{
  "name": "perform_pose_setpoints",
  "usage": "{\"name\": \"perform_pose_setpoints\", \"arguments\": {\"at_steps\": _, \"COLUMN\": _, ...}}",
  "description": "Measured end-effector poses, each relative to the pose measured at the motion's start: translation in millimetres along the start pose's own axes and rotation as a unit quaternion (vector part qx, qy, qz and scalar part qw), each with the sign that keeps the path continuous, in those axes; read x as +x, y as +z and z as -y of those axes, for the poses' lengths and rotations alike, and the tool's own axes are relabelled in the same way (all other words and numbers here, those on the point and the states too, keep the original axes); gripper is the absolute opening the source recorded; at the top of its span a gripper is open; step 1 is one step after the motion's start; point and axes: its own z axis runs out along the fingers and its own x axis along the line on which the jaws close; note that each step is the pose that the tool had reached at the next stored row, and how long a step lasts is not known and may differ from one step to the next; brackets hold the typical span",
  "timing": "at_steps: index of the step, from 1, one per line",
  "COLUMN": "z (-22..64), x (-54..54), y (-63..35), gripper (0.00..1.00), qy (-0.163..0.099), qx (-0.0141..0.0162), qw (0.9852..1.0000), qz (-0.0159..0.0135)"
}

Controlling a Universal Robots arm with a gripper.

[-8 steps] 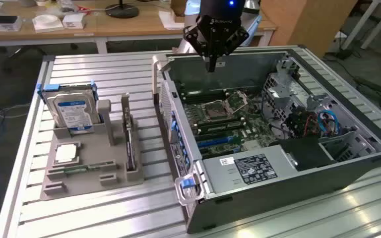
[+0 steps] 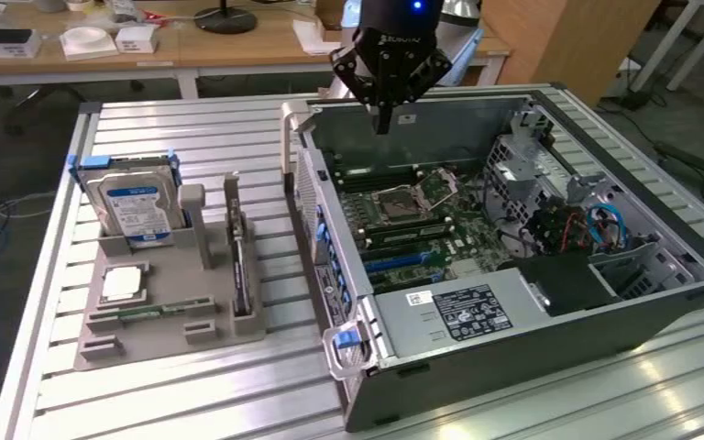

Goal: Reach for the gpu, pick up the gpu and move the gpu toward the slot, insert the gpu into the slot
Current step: 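Reach for the gpu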

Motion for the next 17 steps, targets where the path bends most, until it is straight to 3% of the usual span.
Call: {"name": "perform_pose_setpoints", "arguments": {"at_steps": 17, "z": 5.4, "x": 72.2, "y": -1.9, "gripper": 0.1, "qy": 0.0, "qx": 0.0, "qw": 1.0, "qz": 0.0}}
